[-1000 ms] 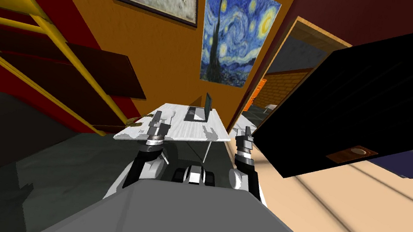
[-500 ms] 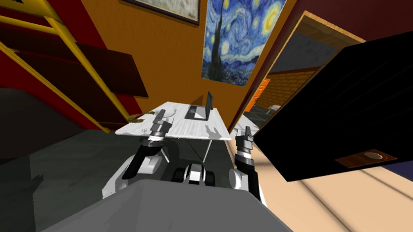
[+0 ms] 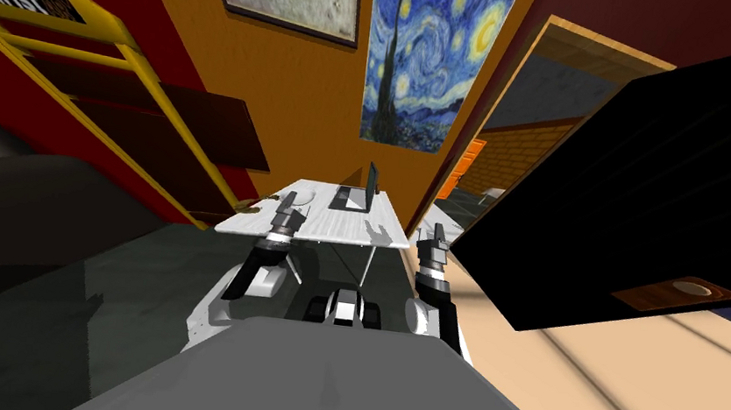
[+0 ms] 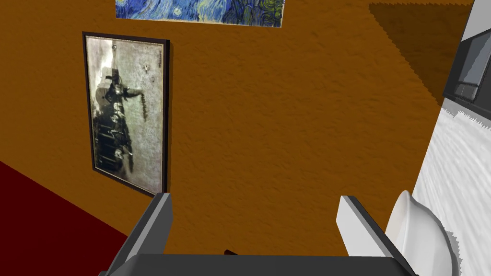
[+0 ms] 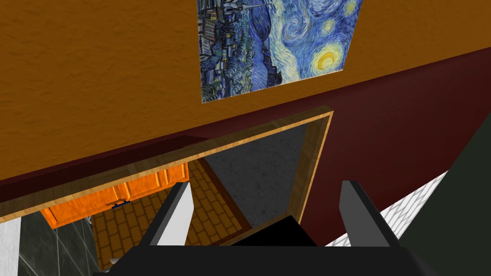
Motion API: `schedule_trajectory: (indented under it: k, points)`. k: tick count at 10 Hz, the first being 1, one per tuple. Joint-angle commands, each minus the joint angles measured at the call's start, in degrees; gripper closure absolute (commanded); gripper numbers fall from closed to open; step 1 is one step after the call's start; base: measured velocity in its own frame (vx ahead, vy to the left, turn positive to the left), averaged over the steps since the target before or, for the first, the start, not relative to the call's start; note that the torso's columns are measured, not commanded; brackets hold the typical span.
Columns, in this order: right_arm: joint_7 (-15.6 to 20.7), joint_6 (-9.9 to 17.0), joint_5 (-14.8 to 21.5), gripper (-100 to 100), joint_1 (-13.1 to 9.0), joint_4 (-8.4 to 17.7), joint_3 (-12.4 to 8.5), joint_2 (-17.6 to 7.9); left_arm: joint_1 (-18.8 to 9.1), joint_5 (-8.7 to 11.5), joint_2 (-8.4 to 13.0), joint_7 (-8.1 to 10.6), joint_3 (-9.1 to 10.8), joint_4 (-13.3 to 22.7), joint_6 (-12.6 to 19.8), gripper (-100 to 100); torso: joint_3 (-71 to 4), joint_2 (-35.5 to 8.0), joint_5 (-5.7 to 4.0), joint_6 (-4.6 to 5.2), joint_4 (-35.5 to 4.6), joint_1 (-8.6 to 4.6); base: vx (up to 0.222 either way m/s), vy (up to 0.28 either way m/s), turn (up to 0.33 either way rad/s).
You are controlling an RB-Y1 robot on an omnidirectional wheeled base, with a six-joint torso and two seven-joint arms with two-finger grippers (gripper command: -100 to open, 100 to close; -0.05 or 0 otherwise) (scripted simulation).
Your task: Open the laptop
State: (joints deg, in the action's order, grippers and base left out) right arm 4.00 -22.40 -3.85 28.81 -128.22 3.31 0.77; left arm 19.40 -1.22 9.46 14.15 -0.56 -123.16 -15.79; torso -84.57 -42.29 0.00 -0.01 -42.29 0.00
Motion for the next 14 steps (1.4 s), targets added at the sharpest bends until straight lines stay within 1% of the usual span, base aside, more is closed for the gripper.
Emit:
schedule_trajectory:
  k: [1, 2, 3, 4, 5, 6, 7, 8, 9, 10, 11, 12, 13, 14]
  points:
    - [0.00, 0.00, 0.00, 0, 0.00, 0.00, 0.00, 0.00, -2.19, 0.52, 0.69, 1.39, 0.75, 0.79, 4.22, -100, 0.00, 0.01, 0.00, 0.02, 0.00, 0.00, -0.015, -0.022, 0.078]
    - [0.00, 0.00, 0.00, 0, 0.00, 0.00, 0.00, 0.00, -2.19, 0.52, 0.69, 1.39, 0.75, 0.79, 4.66, -100, 0.00, 0.01, 0.00, 0.01, 0.00, 0.00, -0.013, -0.019, 0.039]
    - [0.00, 0.00, 0.00, 0, 0.00, 0.00, 0.00, 0.00, -3.61, 0.90, 1.11, 2.28, 1.28, 1.28, 7.05, -100, 0.00, 0.01, 0.00, 0.02, 0.00, 0.01, -0.010, -0.019, 0.078]
    - [0.00, 0.00, 0.00, 0, 0.00, 0.00, 0.00, 0.00, -5.08, 1.31, 1.50, 3.20, 1.83, 1.76, 8.72, -100, -0.01, 0.01, 0.00, 0.00, 0.00, 0.01, -0.017, -0.041, 0.149]
    - [0.00, 0.00, 0.00, 0, 0.00, 0.00, 0.00, 0.00, -5.08, 1.31, 1.50, 3.20, 1.83, 1.76, 9.84, -100, 0.00, 0.00, -0.01, 0.00, 0.00, -0.05, -0.019, -0.036, 0.035]
    - [0.00, 0.00, 0.00, 0, -0.01, 0.00, 0.00, 0.00, -6.58, 1.75, 1.86, 4.13, 2.39, 2.22, 12.17, -100, 0.01, -0.02, -0.01, 0.02, 0.00, -0.03, -0.015, -0.030, 0.057]
    - [0.00, 0.00, 0.00, 0, 0.00, 0.00, 0.00, 0.00, -6.58, 1.75, 1.86, 4.13, 2.39, 2.22, 12.51, -100, 0.00, 0.00, 0.00, 0.01, 0.00, 0.01, -0.012, -0.026, 0.042]
    - [0.00, 0.00, 0.00, 0, 0.00, 0.00, 0.00, 0.00, -8.11, 2.24, 2.18, 5.07, 2.95, 2.68, 14.62, -100, 0.00, 0.01, 0.01, 0.01, 0.00, 0.02, -0.019, -0.031, 0.087]
    - [0.00, 0.00, 0.00, 0, 0.00, 0.00, 0.00, 0.00, -8.11, 2.24, 2.18, 5.07, 2.95, 2.68, 15.19, -100, 0.00, -0.01, 0.00, 0.00, 0.00, 0.00, -0.012, -0.027, 0.045]
    - [0.00, 0.00, 0.00, 0, 0.00, 0.00, 0.00, 0.00, -9.68, 2.79, 2.47, 6.01, 3.52, 3.13, 17.28, -100, 0.00, 0.01, 0.00, 0.01, 0.00, 0.01, -0.006, -0.038, 0.083]
    - [0.00, 0.00, 0.00, 0, 0.00, 0.00, 0.00, 0.00, -9.68, 2.79, 2.47, 6.01, 3.52, 3.13, 17.88, -100, -0.01, 0.03, -0.01, 0.00, 0.01, -0.03, -0.007, -0.035, 0.043]
    - [0.00, 0.00, 0.00, 0, 0.00, 0.00, 0.00, 0.00, -11.27, 3.39, 2.72, 6.93, 4.10, 3.59, 20.25, -100, -0.01, 0.02, 0.00, 0.02, 0.01, -0.01, -0.010, -0.042, 0.067]
    - [0.00, 0.00, 0.00, 0, 0.00, 0.00, 0.00, 0.00, -11.27, 3.39, 2.72, 6.93, 4.10, 3.59, 20.54, -100, 0.00, 0.00, 0.00, 0.00, 0.00, -0.02, -0.010, -0.038, 0.044]
    - [0.00, 0.00, 0.00, 0, 0.00, 0.00, 0.00, 0.00, -12.88, 4.07, 2.94, 7.84, 4.68, 4.05, 22.78, -100, 0.00, 0.00, 0.00, 0.01, 0.00, 0.01, -0.011, -0.044, 0.093]
